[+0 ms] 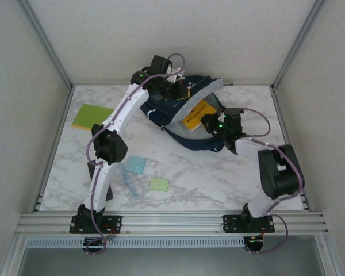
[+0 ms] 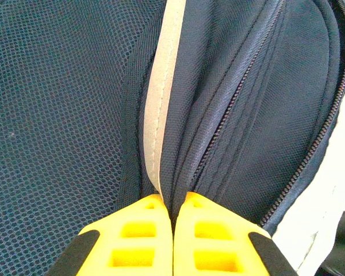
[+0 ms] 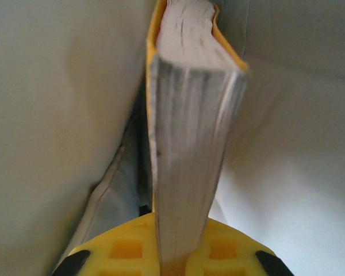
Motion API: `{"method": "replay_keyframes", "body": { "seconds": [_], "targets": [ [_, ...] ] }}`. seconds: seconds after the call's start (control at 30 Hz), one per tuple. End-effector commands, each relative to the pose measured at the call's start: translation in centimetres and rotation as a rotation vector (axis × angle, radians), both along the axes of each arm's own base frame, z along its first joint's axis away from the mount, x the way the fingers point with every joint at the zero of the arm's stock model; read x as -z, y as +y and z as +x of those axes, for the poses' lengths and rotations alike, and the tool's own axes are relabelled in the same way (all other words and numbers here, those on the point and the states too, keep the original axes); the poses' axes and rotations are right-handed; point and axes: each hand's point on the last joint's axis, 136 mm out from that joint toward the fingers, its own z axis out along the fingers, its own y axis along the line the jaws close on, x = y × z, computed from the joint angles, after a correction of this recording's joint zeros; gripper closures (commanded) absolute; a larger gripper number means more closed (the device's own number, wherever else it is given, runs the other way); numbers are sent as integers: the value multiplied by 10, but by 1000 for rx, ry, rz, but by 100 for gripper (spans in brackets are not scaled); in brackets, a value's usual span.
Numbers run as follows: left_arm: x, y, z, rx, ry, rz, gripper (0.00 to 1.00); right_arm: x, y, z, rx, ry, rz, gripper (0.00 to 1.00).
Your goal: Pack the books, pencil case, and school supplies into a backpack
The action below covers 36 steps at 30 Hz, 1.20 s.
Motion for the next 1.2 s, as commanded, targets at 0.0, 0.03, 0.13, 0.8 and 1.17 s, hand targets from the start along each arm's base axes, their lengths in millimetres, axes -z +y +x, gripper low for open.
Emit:
{"method": "replay_keyframes", "body": {
  "seconds": [0.0, 0.03, 0.13, 0.8, 1.17],
  "targets": [
    [-63, -11, -10, 52, -115, -131, 100, -38, 6, 39, 45, -161, 57, 100],
    [-61, -11, -9, 51, -116, -127, 100, -24, 9, 42, 41, -109, 54, 100],
    [-54, -8, -7, 39, -110, -105, 100, 1, 6, 36, 46, 22, 15, 82],
    [18, -11, -16, 14, -6, 0, 99, -113, -110, -45, 177, 12, -753, 4],
    [27, 101, 12, -329, -50, 170, 21, -128, -61, -28, 20, -93, -617, 2]
  ]
}}
